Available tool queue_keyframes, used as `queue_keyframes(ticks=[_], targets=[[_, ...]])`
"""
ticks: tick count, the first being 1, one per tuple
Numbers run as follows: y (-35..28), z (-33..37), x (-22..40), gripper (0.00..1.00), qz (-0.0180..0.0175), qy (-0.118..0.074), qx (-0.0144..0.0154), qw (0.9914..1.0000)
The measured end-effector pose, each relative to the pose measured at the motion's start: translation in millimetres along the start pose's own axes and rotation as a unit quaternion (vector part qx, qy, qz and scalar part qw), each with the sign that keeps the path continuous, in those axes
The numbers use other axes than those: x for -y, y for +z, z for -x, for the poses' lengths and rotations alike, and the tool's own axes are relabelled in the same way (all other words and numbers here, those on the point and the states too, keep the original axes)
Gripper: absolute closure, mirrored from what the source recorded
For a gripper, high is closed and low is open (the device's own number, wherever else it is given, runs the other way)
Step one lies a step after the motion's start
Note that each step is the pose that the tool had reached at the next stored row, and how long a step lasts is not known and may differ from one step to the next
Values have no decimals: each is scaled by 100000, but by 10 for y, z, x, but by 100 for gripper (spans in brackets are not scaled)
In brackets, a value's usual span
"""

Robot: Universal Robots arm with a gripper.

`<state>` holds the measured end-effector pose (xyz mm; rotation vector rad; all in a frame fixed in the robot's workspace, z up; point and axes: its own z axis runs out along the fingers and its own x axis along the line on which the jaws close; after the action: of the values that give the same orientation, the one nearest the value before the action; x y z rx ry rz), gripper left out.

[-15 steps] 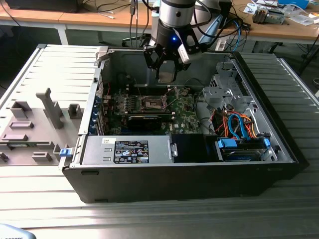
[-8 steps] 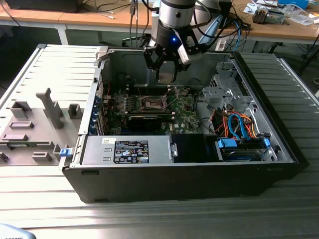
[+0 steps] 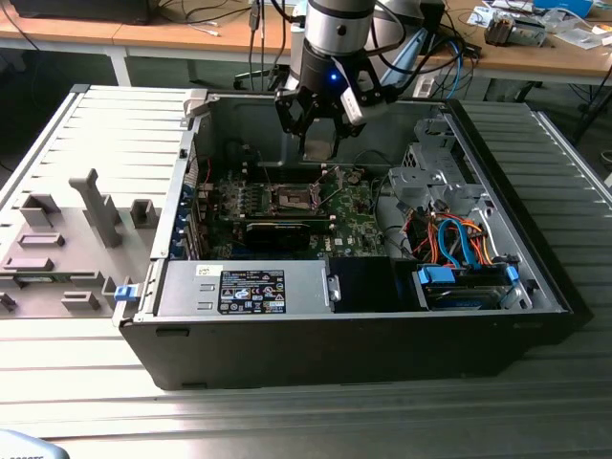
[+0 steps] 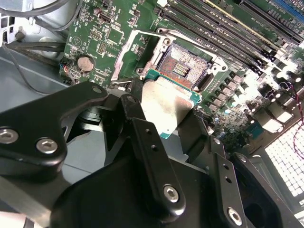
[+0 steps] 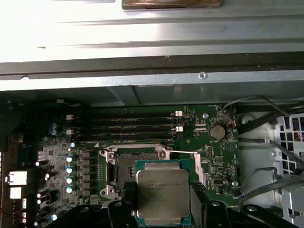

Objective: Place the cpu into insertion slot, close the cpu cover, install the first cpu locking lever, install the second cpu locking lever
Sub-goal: 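Place the cpu into insertion slot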

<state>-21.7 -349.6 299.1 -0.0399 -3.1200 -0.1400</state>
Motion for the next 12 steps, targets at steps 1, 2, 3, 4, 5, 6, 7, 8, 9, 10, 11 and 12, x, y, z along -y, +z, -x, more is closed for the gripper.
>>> queue_keyframes(ticks=[1,2,3,4,5,6,7,8,9,10,11,12], targets=[[4,0,0,46,4,3,0,100000],[6,0,1,46,-1,1,-1,100000],[8,0,1,46,0,1,-1,100000],[10,0,2,46,-2,4,-2,100000],[12,0,3,46,2,6,0,100000],[14,-1,3,46,1,6,0,100000],[16,-3,4,46,-4,11,2,100000],[17,-5,4,46,-1,8,2,100000],[19,-6,4,46,-2,3,0,100000],[21,-6,4,46,-2,1,2,100000],[25,-6,5,46,2,83,10,100000],[25,-6,5,46,2,88,9,100000]])
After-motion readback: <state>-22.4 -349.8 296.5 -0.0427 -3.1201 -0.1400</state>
